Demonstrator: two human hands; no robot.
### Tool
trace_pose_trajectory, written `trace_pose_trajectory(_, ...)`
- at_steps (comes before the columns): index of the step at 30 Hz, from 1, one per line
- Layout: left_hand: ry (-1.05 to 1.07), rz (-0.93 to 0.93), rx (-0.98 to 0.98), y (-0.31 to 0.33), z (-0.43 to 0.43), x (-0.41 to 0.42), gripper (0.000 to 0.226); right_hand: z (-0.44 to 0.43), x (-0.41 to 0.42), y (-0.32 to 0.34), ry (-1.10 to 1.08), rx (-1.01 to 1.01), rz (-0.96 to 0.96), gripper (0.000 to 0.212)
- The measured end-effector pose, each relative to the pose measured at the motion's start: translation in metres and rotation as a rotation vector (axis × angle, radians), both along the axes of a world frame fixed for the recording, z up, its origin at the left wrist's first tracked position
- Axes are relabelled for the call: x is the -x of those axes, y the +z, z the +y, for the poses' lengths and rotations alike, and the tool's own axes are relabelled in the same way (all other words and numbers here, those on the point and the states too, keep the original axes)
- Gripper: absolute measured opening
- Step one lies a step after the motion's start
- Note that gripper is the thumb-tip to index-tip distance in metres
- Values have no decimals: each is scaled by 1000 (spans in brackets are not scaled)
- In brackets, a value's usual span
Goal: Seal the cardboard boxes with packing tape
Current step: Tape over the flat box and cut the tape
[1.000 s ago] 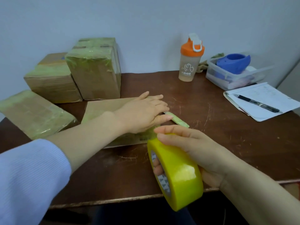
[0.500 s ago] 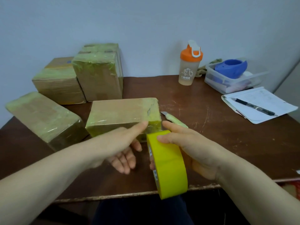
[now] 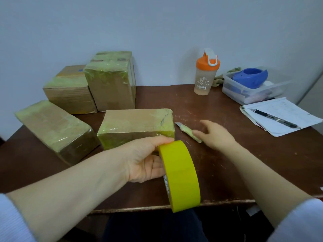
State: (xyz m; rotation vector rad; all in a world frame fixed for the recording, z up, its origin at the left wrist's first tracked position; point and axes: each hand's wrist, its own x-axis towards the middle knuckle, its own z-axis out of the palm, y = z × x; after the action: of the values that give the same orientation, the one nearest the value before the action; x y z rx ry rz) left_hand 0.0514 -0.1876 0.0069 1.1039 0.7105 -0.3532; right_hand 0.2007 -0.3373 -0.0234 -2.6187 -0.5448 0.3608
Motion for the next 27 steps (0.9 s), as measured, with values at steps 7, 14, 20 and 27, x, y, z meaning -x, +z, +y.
trace_pose_trajectory(7,2,14,0,0,-4,-1,34,23,-8,-19,99,248,-218,43)
trace_pose_trajectory(14,-5,-2,11,6,-8,7,30,30,-4,20,-135,-596,133,29)
trace_pose_trajectory(20,30,-27,18,6,-13,9,24,61,31,49,398,-620,-73,14)
trace_pose_trajectory(27,116,-49,62,-3,-24,8,23,63,27,32,593,-416,16,32)
